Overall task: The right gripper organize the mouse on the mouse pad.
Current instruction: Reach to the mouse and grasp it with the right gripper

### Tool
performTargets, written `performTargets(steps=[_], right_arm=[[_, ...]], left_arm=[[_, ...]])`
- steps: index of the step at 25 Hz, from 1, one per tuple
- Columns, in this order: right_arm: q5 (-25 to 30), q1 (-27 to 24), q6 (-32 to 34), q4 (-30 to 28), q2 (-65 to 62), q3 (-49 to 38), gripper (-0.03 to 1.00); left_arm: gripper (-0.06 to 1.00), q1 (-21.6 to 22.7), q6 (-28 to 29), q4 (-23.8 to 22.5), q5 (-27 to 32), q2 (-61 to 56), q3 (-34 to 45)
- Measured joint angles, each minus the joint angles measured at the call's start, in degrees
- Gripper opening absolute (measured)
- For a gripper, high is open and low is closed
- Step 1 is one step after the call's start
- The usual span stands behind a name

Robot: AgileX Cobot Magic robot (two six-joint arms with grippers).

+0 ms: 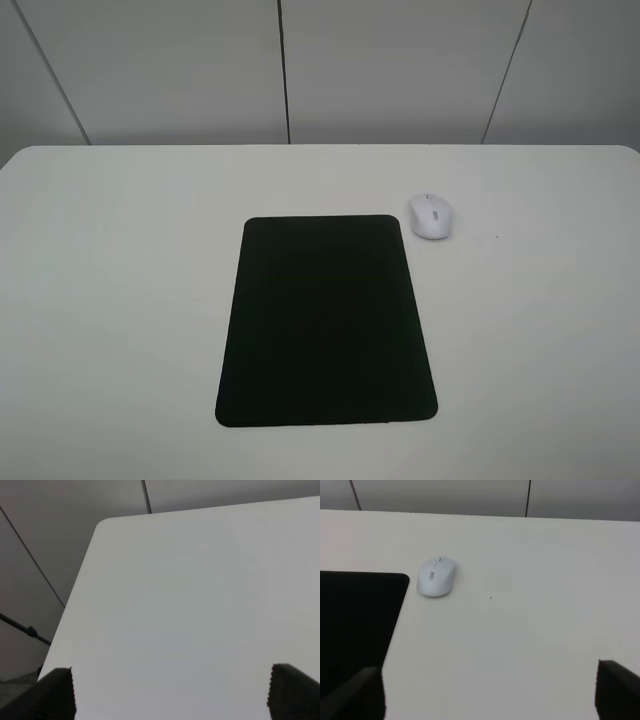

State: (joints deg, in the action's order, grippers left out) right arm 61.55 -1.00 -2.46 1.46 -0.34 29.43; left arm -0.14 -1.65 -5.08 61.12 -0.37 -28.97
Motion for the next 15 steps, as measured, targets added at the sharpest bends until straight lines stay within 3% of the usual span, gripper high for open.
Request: performTargets(steps=[15], right_arm=[[0.0, 0.0, 0.0, 0.06, 0.0, 0.0, 0.83]], left_arm=[[0.79, 0.0, 0.0, 0.0, 0.0, 0.0, 0.0]])
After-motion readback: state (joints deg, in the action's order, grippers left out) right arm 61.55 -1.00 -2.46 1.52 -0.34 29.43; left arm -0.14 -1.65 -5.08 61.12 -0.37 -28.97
